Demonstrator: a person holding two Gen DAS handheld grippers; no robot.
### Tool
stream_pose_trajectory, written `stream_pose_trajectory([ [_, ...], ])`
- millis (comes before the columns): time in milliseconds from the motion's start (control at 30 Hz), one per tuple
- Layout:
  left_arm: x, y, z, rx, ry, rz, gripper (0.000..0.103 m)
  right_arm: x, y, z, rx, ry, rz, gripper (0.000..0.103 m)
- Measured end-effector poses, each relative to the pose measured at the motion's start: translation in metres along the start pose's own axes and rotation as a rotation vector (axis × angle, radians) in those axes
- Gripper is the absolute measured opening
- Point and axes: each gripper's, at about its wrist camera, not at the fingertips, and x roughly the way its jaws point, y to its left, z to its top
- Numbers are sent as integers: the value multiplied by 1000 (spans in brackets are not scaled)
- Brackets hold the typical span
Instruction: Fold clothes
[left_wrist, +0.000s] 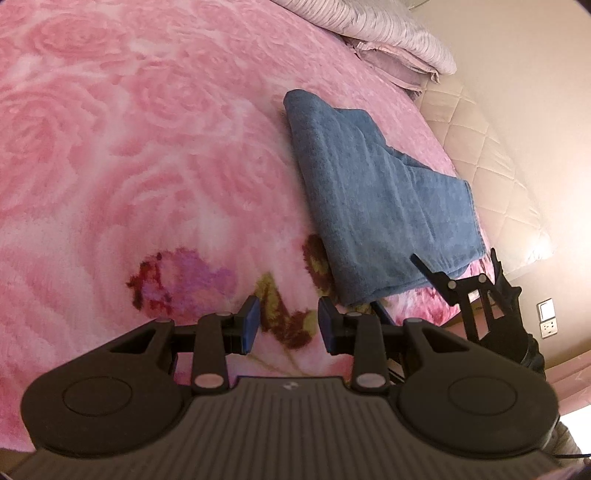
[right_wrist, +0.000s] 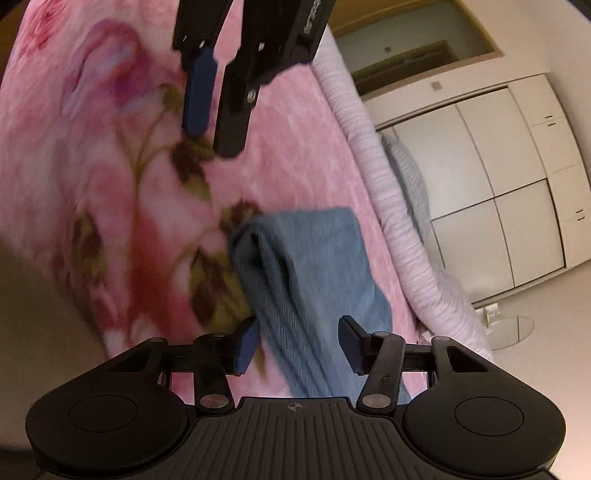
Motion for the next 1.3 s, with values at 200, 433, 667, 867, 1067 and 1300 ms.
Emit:
stream_pose_trajectory([
  [200, 2, -2, 4, 0, -7, 8, 29, 2, 2, 7, 62, -27, 25, 23],
  [433, 7, -27, 20, 71, -35, 4, 28, -7, -102, -25, 850, -109, 161, 13],
  [667, 43, -99, 54, 242, -57, -117, 28, -21, -205, -142, 1679, -199, 129, 13],
  [867, 108, -171, 71, 371, -45, -232, 28, -26, -218, -238, 2042, -127, -18, 13],
  [1067, 177, -201, 69, 401, 25, -227, 28, 3, -199, -313, 2292, 9, -51, 12],
  [1300, 185, -220, 71, 414, 30, -262, 28, -39, -250, -276, 1906, -181, -282, 9],
])
